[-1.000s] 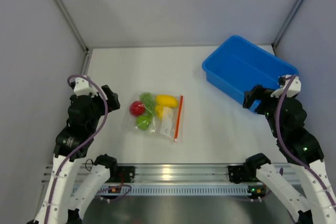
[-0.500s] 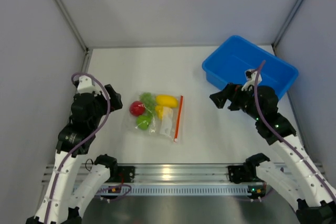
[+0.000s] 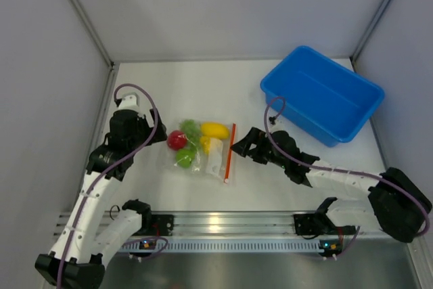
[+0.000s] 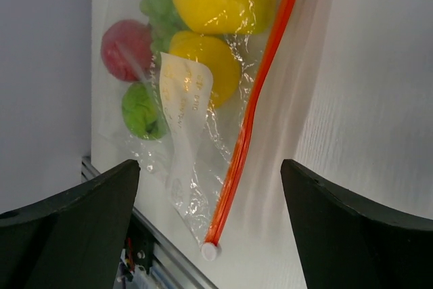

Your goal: Open the zip-top bag and remove the fake food

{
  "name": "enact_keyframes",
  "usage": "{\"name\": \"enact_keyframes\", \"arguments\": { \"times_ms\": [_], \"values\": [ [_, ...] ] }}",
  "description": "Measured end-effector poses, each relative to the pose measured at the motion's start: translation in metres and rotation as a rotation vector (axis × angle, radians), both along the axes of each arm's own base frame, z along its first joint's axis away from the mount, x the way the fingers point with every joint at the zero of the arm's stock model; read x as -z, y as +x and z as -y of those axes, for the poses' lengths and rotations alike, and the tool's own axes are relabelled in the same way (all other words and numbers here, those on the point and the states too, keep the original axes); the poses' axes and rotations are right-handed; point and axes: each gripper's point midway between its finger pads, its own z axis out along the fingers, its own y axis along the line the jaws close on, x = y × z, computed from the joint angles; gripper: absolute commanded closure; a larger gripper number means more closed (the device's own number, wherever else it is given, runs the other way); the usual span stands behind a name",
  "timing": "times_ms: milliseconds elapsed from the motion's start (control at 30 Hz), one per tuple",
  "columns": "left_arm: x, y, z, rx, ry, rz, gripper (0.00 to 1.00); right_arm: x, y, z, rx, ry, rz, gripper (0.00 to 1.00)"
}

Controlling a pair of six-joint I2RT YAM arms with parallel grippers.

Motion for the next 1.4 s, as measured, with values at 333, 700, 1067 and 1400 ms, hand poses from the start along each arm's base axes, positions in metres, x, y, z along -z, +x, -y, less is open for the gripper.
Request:
{"name": "enact_keyframes", "arguments": {
  "times_ms": [333, 700, 1067, 1400],
  "values": [
    [-0.005, -0.003, 0.003, 0.024, -0.01, 0.018, 0.02, 0.063, 0.011, -0.033, 0.031, 0.019, -0.034, 0.3],
    [-0.005, -0.003, 0.005, 0.038, -0.007, 0.018, 0.02, 0.093, 0.028, -0.062, -0.016, 0.063, 0.007, 0.82],
    [-0.014, -0.001, 0.01, 0.056, -0.026, 0.029, 0.02, 0.057, 0.038, -0.062, -0.077, -0.049, 0.159, 1.0],
    [-0.111, 0.043, 0.064, 0.217, -0.223, 0.121, 0.02, -0.043, 0.075, -0.07, -0.187, -0.335, 0.417, 1.0]
  ]
}}
